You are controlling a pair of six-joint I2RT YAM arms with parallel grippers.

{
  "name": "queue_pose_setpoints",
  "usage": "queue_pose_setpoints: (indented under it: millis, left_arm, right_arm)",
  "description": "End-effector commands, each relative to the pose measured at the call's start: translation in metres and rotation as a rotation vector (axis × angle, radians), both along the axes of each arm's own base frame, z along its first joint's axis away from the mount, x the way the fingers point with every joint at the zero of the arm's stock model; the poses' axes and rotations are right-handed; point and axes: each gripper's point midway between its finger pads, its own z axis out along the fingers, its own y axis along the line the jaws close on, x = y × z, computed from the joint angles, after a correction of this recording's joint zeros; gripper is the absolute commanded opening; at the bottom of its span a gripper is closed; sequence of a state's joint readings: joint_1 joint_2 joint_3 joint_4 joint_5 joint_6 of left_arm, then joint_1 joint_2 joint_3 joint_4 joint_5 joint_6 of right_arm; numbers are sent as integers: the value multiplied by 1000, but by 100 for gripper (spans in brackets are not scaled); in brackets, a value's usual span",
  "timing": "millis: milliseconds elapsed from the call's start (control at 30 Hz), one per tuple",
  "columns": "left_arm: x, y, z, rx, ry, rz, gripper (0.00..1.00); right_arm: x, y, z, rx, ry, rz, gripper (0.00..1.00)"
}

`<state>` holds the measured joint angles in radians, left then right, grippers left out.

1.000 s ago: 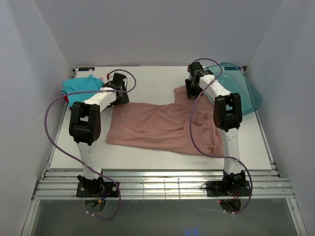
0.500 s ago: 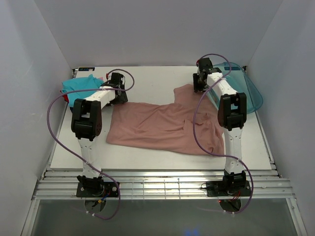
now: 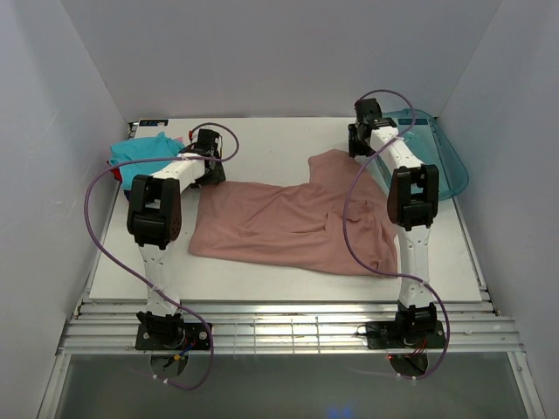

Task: Fold and stack the t-shirts
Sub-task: Fold the tshirt

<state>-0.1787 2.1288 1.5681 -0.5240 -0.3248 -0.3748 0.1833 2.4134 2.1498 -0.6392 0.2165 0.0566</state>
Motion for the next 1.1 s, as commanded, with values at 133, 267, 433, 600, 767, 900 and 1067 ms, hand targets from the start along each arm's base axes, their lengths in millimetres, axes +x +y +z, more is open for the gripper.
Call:
queue_pose_setpoints:
  millis: [133, 267, 433, 600, 767, 900, 1067]
  left_arm:
    - [5, 1, -2, -3, 1, 0, 61]
    - [3, 3, -3, 5, 6, 3, 60]
    - [2, 3, -1, 5, 4, 5, 60]
    - [0, 5, -2, 13, 11, 8, 59]
    - [-4, 8, -6, 19, 23, 13, 59]
    - [-2, 10, -6, 15, 21, 14, 57]
    - [0, 7, -13, 9, 34, 6, 39]
  right_arm:
    - [24, -6, 12, 40, -77, -24, 52]
    - [18, 4, -13, 86, -11, -2, 52]
    - [16, 19, -26, 151, 19, 34, 53]
    - [26, 28, -12, 200, -29, 39, 53]
    - [27, 40, -6, 257, -36, 61, 54]
    - [22, 42, -15, 254, -5, 71, 50]
    - [5, 38, -44, 203, 83, 70, 12]
